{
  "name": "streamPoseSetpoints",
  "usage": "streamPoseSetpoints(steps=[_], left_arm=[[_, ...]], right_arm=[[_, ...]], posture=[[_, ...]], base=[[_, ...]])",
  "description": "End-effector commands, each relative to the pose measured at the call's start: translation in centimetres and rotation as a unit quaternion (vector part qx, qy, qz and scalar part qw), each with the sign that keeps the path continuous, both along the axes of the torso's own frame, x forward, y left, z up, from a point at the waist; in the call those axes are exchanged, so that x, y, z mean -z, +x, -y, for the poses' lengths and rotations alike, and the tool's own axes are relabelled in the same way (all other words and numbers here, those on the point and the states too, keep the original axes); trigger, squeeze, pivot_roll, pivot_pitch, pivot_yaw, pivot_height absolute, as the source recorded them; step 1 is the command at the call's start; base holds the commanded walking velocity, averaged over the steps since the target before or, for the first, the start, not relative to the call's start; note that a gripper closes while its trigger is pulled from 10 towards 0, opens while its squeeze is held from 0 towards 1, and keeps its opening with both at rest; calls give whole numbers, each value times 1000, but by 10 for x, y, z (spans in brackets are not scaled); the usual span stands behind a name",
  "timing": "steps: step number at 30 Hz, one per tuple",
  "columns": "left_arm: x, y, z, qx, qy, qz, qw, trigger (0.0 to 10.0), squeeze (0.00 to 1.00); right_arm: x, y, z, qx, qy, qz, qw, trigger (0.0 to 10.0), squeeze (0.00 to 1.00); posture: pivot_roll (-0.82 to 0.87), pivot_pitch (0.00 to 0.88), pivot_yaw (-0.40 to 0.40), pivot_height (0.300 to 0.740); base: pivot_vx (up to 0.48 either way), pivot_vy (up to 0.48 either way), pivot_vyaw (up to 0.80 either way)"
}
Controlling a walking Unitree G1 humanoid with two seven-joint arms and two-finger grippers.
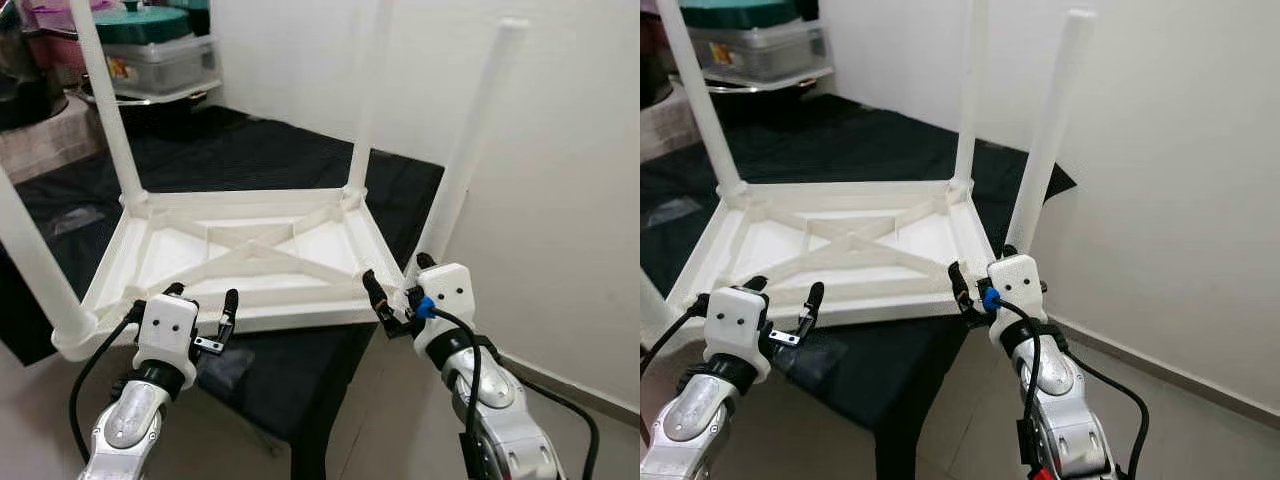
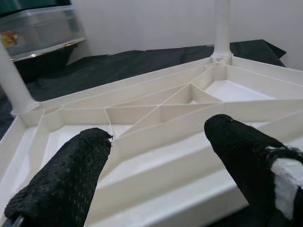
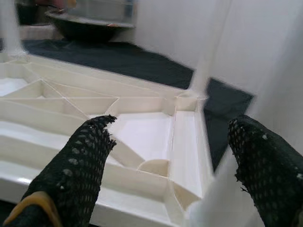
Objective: Building children table
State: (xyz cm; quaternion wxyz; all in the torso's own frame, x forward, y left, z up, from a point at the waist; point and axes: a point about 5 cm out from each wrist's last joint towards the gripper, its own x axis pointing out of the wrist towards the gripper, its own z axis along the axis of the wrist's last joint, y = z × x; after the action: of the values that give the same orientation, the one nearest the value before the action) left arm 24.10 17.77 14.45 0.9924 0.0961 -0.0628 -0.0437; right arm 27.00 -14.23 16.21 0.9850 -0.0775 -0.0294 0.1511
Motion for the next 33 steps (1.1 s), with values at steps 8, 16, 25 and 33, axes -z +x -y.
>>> streamPoseSetpoints(steps=[8, 16, 25, 33], left_arm=[[24, -9, -9, -46, 7, -87, 995, 10000, 0], [29, -44, -9, -43, 9, -72, 996, 10000, 0], [54, -54, -18, 10, 61, -187, 980, 10000, 0], [53, -39, -28, 7, 90, -204, 975, 10000, 0]], right_arm=[[6, 2, -17, -154, 58, -103, 981, 10000, 0], [10, -19, -27, -309, 80, -164, 934, 10000, 0], [17, -18, -18, -344, 84, -206, 912, 10000, 0], [10, -9, -23, -401, 108, -224, 882, 10000, 0]], posture=[[26, 0, -86, 740], [70, 0, -108, 740], [82, 0, -107, 740], [87, 0, -104, 740]], base=[[153, 0, 0], [0, 0, 0], [0, 0, 0], [0, 0, 0]])
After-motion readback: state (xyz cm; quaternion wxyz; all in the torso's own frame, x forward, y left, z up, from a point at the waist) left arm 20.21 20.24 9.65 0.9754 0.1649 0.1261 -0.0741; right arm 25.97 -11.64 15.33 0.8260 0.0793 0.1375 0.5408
